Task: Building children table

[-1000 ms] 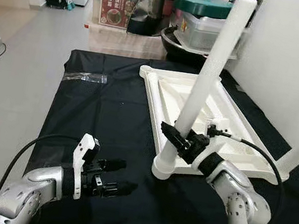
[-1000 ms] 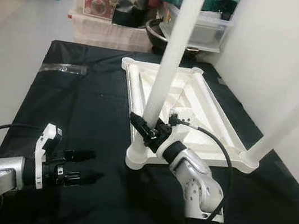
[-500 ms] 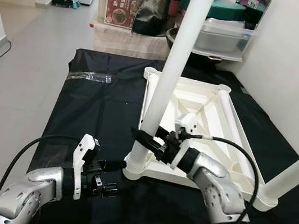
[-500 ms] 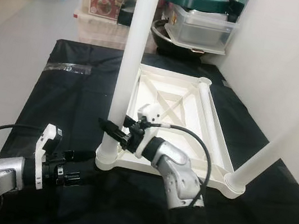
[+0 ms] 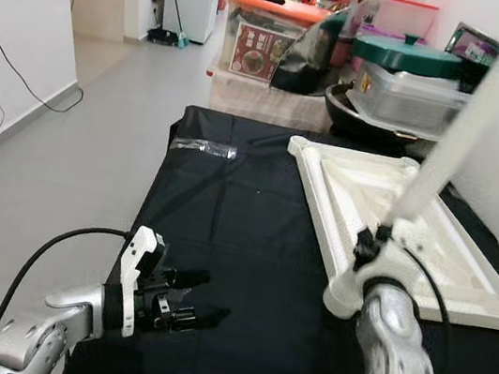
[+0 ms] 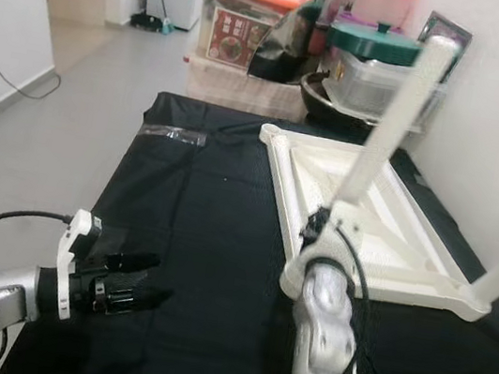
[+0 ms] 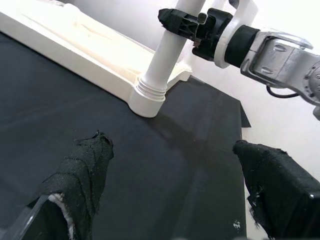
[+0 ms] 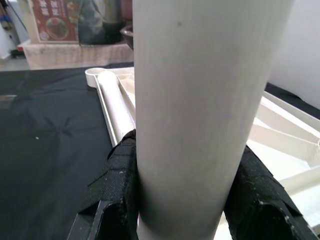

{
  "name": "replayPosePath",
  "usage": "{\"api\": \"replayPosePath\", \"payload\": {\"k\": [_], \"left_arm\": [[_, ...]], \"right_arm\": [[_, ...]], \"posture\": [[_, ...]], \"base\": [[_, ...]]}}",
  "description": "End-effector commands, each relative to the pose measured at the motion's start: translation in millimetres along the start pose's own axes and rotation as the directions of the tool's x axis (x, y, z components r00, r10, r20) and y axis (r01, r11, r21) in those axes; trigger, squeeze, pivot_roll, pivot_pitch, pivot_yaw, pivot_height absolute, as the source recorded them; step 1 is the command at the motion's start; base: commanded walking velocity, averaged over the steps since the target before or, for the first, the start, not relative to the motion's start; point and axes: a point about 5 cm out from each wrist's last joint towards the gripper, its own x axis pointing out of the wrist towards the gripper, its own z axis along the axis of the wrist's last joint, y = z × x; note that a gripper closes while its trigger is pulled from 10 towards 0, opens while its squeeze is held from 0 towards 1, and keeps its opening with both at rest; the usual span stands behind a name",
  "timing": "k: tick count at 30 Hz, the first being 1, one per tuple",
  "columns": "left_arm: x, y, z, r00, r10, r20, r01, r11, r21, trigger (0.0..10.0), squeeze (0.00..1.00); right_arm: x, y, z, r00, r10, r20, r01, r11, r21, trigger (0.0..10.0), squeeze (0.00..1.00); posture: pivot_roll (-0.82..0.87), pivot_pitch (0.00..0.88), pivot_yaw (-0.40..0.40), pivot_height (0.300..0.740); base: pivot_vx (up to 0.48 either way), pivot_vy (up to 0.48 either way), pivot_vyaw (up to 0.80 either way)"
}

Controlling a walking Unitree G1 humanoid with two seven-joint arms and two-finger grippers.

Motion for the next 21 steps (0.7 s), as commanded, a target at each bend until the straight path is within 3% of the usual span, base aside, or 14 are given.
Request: {"api": "replayPosePath", "payload": {"k": [1, 2, 3, 4, 5, 7, 8, 10, 12, 13, 15, 17, 20, 21], "left_arm": [[1.5, -1.1, 2, 1.0, -0.023, 0.001, 0.023, 1.0, -0.007, 10.0, 0.0], [1.5, -1.1, 2, 1.0, -0.023, 0.001, 0.023, 1.0, -0.007, 10.0, 0.0], [2.3, -0.7, 2, 1.0, -0.024, 0.001, 0.024, 1.0, -0.006, 10.0, 0.0], [2.7, 0.0, 2, 1.0, -0.024, 0.0, 0.024, 1.0, -0.005, 10.0, 0.0], [3.1, 0.3, 2, 1.0, -0.024, -0.001, 0.024, 1.0, -0.004, 10.0, 0.0], [3.3, 0.6, 2, 1.0, -0.024, -0.002, 0.024, 1.0, -0.003, 10.0, 0.0], [3.2, 1.1, 2, 1.0, -0.02, -0.003, 0.02, 1.0, -0.001, 10.0, 0.0], [2.9, 1.7, 2, 1.0, -0.016, -0.002, 0.016, 1.0, 0.0, 10.0, 0.0], [2.5, 2.5, 1, 1.0, -0.012, 0.0, 0.012, 1.0, 0.0, 10.0, 0.0], [3.1, 2.3, 1, 1.0, -0.01, 0.002, 0.01, 1.0, 0.002, 10.0, 0.0], [3.6, 2.4, 1, 1.0, -0.008, 0.005, 0.008, 1.0, 0.004, 10.0, 0.0], [3.7, 2.7, 1, 1.0, -0.008, 0.006, 0.008, 1.0, 0.003, 10.0, 0.0], [6.6, 1.7, 2, 1.0, -0.018, 0.007, 0.018, 1.0, 0.005, 10.0, 0.0], [6.6, 2.0, 2, 1.0, -0.016, 0.007, 0.016, 1.0, 0.006, 10.0, 0.0]], "right_arm": [[-1.0, -4.8, -25, 0.99, 0.007, -0.144, -0.009, 1.0, -0.011, 10.0, 0.0], [-1.0, -4.8, -25, 0.99, 0.007, -0.144, -0.009, 1.0, -0.011, 10.0, 0.0], [-1.3, 4.8, -15, 0.993, 0.074, -0.097, -0.068, 0.996, 0.058, 10.0, 0.4], [-0.3, 12.5, -4, 0.989, 0.14, -0.041, -0.136, 0.987, 0.084, 10.0, 1.0], [3.2, 19.7, 7, 0.976, 0.22, 0.003, -0.219, 0.972, 0.089, 10.0, 1.0], [4.6, 23.1, 14, 0.965, 0.261, 0.023, -0.262, 0.961, 0.083, 10.0, 1.0], [8.7, 24.0, 21, 0.953, 0.301, 0.044, -0.303, 0.95, 0.076, 10.0, 0.0], [12.3, 23.6, 28, 0.938, 0.341, 0.064, -0.345, 0.936, 0.075, 10.0, 0.0], [18.8, 20.9, 44, 0.89, 0.436, 0.13, -0.445, 0.894, 0.05, 10.0, 0.0], [23.2, 18.2, 53, 0.815, 0.557, 0.16, -0.564, 0.826, -0.006, 10.0, 0.0], [26.9, 14.9, 57, 0.736, 0.658, 0.159, -0.656, 0.751, -0.07, 10.0, 0.0], [28.8, 13.0, 56, 0.699, 0.7, 0.147, -0.694, 0.713, -0.096, 10.0, 0.0], [28.6, 17.0, 50, 0.494, 0.866, 0.08, -0.856, 0.501, -0.126, 10.0, 0.0], [27.4, 18.5, 50, 0.456, 0.887, 0.077, -0.878, 0.462, -0.128, 10.0, 0.0]], "posture": [[0.02, 0.0, -0.09, 0.74], [0.02, 0.0, -0.09, 0.74], [0.02, 0.0, -0.09, 0.74], [0.03, 0.0, -0.095, 0.74], [0.03, 0.0, -0.098, 0.74], [0.03, 0.0, -0.098, 0.74], [0.03, 0.0, -0.1, 0.74], [0.03, 0.0, -0.102, 0.74], [0.04, 0.0, -0.105, 0.74], [0.04, 0.0, -0.11, 0.74], [0.04, 0.0, -0.111, 0.74], [0.04, 0.0, -0.111, 0.74], [0.05, 0.0, -0.118, 0.74], [0.05, 0.0, -0.118, 0.74]], "base": [[0.0, 0.0, 0.0], [0.0, 0.0, 0.0], [0.0, 0.0, 0.0], [0.0, 0.0, 0.0], [0.0, 0.0, 0.0], [0.0, 0.0, 0.0], [0.0, 0.0, 0.0], [0.0, 0.0, 0.0], [0.0, 0.0, 0.0], [0.0, 0.0, 0.0], [0.0, 0.0, 0.0], [0.0, 0.0, 0.0], [0.0, 0.0, 0.0], [0.0, 0.0, 0.0]]}}
